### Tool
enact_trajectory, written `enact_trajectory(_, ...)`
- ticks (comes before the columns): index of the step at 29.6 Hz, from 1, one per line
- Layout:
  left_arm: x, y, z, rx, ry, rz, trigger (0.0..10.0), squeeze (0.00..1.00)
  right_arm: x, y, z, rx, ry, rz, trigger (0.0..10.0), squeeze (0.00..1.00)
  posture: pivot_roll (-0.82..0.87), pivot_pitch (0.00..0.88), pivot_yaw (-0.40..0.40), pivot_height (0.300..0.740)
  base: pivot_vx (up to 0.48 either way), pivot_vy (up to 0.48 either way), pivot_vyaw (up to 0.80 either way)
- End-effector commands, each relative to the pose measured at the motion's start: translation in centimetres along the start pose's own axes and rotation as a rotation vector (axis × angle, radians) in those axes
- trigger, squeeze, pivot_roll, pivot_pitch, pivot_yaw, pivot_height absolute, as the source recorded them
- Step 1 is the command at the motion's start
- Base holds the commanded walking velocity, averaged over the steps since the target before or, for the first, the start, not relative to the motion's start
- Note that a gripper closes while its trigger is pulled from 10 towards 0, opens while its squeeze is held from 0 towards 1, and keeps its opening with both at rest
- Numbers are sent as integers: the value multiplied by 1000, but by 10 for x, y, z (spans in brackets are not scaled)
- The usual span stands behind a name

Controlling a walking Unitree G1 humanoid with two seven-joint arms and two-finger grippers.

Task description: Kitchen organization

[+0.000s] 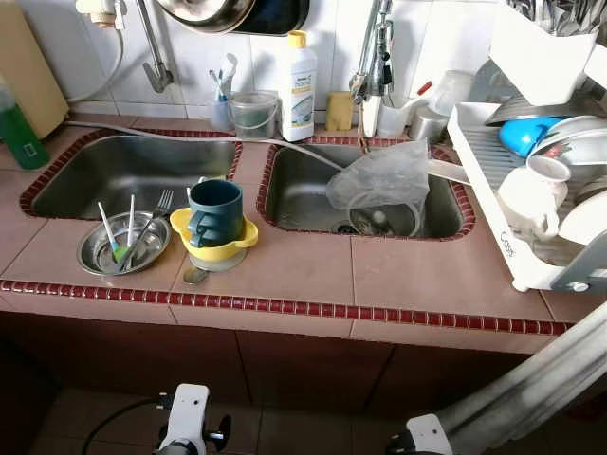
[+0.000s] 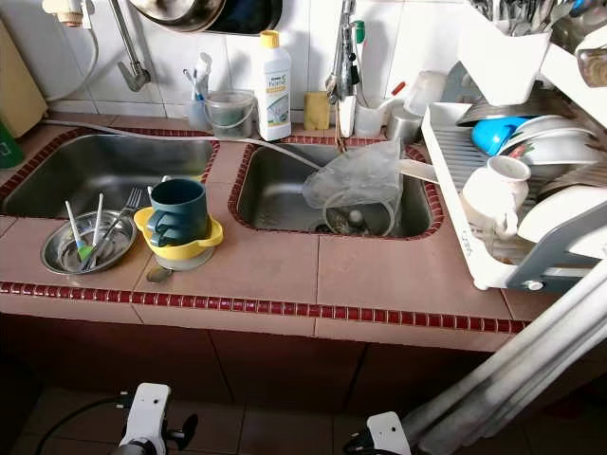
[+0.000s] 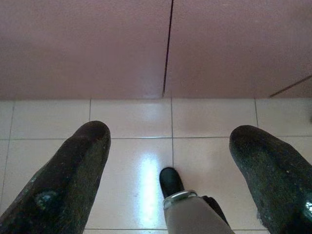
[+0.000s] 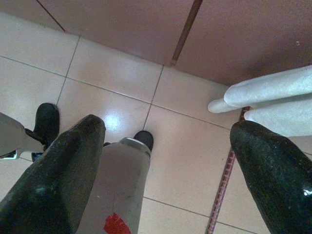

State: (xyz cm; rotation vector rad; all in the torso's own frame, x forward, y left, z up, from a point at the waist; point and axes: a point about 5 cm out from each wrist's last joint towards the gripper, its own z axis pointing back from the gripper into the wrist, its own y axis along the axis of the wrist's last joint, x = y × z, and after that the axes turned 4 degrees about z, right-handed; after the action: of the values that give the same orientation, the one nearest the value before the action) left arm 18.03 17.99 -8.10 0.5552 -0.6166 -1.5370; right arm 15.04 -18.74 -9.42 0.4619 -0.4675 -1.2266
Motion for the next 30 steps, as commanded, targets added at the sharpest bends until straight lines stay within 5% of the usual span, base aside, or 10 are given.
enact_trajectory(1, -1, 1, 0, 13, 4, -28, 10000, 149, 0, 3, 0, 18, -1, -6, 10000, 1000, -84, 1, 17, 740, 0, 0, 0)
enact_trajectory(2, -1, 1, 0, 14, 7, -39, 10000, 149, 0, 3, 0, 21, 1, -6, 10000, 1000, -83, 2, 17, 740, 0, 0, 0)
enact_trajectory(3, -1, 1, 0, 17, 7, -45, 10000, 0, 0, 3, 0, 22, 3, -3, 10000, 0, -84, 3, 16, 740, 0, 0, 0)
enact_trajectory(14, 9, 24, 1, 204, -91, -150, 10000, 0, -2, 34, -3, 197, 68, 45, 10000, 0, -103, 23, 12, 740, 0, 0, 0)
enact_trajectory(23, 31, 30, 14, 347, -379, -416, 10000, 0, -20, 59, 1, 362, 327, 271, 10000, 0, -88, 56, -8, 740, 0, 0, 0)
enact_trajectory(30, 34, 30, 23, 412, -496, -518, 10000, 0, -32, 76, 9, 484, 500, 372, 10000, 0, -78, 95, -17, 740, 0, 0, 0)
